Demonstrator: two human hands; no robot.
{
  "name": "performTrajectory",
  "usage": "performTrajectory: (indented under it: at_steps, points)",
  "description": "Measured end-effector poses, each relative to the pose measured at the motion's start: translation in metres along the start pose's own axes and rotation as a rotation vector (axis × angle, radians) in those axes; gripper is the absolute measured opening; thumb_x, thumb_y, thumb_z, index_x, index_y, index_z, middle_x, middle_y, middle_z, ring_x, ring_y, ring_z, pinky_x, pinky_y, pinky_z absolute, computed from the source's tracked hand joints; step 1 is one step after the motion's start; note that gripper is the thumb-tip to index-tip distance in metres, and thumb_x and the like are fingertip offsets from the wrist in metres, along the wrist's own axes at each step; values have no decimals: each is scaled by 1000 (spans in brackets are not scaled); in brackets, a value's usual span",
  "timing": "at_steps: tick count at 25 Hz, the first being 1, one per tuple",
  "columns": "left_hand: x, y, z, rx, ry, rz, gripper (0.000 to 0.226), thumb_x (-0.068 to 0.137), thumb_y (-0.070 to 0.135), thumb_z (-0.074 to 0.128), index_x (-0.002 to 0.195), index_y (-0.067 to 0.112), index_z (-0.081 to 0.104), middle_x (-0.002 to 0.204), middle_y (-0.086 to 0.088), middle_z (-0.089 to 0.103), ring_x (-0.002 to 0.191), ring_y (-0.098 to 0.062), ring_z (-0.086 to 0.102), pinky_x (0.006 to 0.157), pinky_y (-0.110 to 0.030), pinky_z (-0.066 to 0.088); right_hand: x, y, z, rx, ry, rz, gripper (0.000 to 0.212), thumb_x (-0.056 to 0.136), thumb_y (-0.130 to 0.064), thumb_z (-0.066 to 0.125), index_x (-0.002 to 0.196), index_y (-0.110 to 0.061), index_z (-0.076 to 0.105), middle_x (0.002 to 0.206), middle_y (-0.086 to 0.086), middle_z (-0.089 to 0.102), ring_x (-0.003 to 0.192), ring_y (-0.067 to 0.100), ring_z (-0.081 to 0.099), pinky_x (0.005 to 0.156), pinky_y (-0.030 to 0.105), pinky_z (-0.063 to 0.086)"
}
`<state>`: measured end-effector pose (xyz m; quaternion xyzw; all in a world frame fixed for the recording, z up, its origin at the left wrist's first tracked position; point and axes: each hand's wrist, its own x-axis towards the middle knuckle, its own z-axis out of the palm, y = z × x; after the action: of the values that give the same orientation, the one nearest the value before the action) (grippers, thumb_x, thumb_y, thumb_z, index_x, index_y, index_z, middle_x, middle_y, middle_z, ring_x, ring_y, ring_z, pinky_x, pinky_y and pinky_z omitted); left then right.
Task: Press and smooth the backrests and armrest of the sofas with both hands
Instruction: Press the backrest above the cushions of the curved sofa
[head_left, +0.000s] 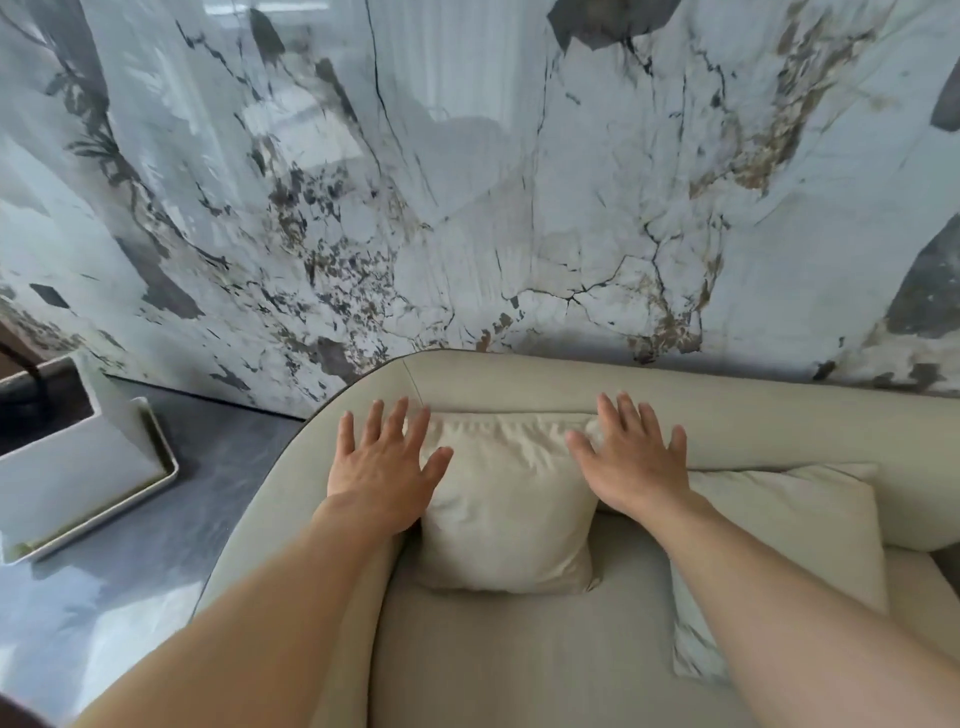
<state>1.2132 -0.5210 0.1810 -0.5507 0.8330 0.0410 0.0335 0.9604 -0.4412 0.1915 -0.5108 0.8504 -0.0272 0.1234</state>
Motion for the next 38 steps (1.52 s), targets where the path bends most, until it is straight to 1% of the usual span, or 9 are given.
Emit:
performTrajectory:
  at_steps: [2, 5, 12, 20, 26, 29, 33, 36, 38]
  points:
    - [25, -34, 12, -16, -9, 13, 69, 91, 62, 5, 152, 32, -5, 163, 2, -8, 148, -23, -14, 115, -48, -16, 13, -28, 8, 0, 7, 36, 74, 91, -67, 15, 153, -29, 2, 162, -3, -6, 147, 20, -7, 114, 53, -5]
    - [56, -55, 29, -18, -18, 66, 69, 90, 62, 4, 152, 32, -8, 163, 1, -10, 147, -24, -16, 116, -49, -14, 27, -47, 20, -8, 11, 81, 74, 91, -68, 15, 153, -30, 1, 162, -4, -6, 147, 19, -8, 114, 52, -6]
    - [123, -35, 82, -28, 23, 161, 74, 86, 66, -2, 151, 32, -11, 162, 2, -15, 146, -22, -20, 115, -48, -18, 79, -35, 67, -16, 28, 126, 75, 88, -71, 11, 152, -34, -1, 162, -6, -10, 146, 16, -12, 115, 50, -9]
    - [199, -22, 164, -15, 15, 146, 76, 82, 66, -7, 149, 32, -17, 161, 2, -18, 145, -22, -23, 115, -49, -19, 177, -19, 152, -1, -7, 96, 77, 86, -73, 8, 152, -34, -3, 161, -7, -12, 146, 15, -14, 114, 50, -9]
    - [261, -19, 186, 0, 77, 178, 78, 82, 66, -8, 150, 30, -15, 161, 1, -19, 144, -22, -25, 115, -48, -20, 226, -21, 182, -3, 48, 71, 81, 81, -74, 5, 152, -35, -1, 161, -9, -10, 146, 13, -14, 114, 51, -9]
    - [286, -14, 198, -32, 134, 200, 75, 85, 66, -4, 151, 32, -10, 163, 1, -11, 146, -24, -19, 117, -50, -14, 253, -25, 194, 6, 136, 61, 79, 81, -72, 5, 151, -36, 0, 161, -10, -13, 145, 12, -15, 114, 50, -9]
    - [291, -15, 226, 64, 253, 188, 73, 89, 66, 0, 150, 31, -17, 163, 0, -6, 148, -26, -10, 118, -52, -6, 270, -29, 220, -15, 274, 51, 76, 84, -69, 3, 150, -34, -10, 161, -7, -15, 144, 14, -19, 115, 51, -11]
    - [296, -13, 235, 64, 317, 196, 74, 91, 63, 17, 154, 26, 4, 161, -5, 17, 147, -31, 12, 118, -55, 6, 275, -30, 240, -87, 372, 48, 73, 88, -66, 7, 148, -30, -16, 161, -2, -12, 145, 20, -17, 115, 52, -10]
    - [298, -12, 236, 35, 335, 212, 75, 90, 62, 26, 153, 23, 16, 158, -9, 27, 144, -35, 21, 116, -57, 11, 278, -31, 246, -74, 440, 50, 74, 89, -63, 15, 150, -27, -6, 162, 1, -1, 147, 23, -8, 115, 56, -4]
